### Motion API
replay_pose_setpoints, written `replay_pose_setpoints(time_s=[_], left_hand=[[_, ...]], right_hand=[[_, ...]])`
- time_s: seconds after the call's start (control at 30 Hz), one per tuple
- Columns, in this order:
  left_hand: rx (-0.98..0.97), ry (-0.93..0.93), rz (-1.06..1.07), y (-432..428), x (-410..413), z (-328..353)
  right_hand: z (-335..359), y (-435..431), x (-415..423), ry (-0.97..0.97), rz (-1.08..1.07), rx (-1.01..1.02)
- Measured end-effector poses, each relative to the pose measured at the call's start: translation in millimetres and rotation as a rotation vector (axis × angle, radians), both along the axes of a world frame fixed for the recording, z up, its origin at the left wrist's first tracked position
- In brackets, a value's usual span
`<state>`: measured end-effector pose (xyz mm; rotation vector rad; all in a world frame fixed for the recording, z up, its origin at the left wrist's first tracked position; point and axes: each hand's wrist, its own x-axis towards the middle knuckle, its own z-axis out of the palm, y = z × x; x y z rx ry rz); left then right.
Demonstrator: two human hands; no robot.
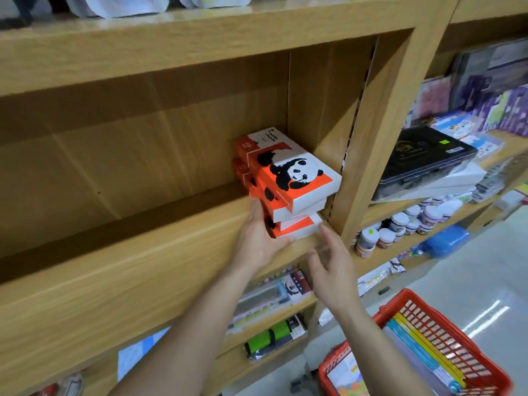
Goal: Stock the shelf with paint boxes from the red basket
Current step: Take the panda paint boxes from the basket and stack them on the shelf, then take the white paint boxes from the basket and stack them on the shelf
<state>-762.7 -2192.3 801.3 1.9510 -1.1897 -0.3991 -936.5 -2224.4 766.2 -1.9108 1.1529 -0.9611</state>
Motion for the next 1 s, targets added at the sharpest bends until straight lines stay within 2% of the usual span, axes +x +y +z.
replay_pose_setpoints(time_s=[0.2,0.3,0.37,0.47,0.6,0.73,0.8,0.9,1.0], left_hand=[[0.030,0.007,-0.045,-26.2,7.4,1.5],[-0.013,0.154,-0.141,-17.2,17.5,-1.9],[-0.076,0.263,-0.161,-10.1,23.6,-3.9],[-0.111,0.212,-0.192,-17.7,23.2,-0.4],[-0.115,0.298,-0.185,-30.2,25.8,6.7],[-0.103,0.339,-0.203,-24.8,30.2,13.3],[-0.139,0.322,-0.159,-11.3,23.7,16.8],[-0.225,0.142,-0.053,33.4,1.8,11.5],[-0.176,0.116,-0.187,81.3,-37.6,-13.4]], right_hand=[[9.5,-22.3,6.2,0.177,0.112,0.050],[15.6,-20.3,2.9,0.051,0.098,0.113],[21.7,-13.9,-1.1,-0.061,0.020,0.026],[34.6,-12.8,1.0,-0.109,0.003,-0.098],[46.9,-23.4,14.5,0.008,0.077,-0.072],[44.6,-22.9,26.0,0.177,0.015,-0.097],[45.5,-19.4,25.2,0.190,0.029,-0.064],[45.6,-9.0,2.9,0.105,0.012,-0.049],[22.7,7.6,-49.2,0.071,-0.046,-0.014]])
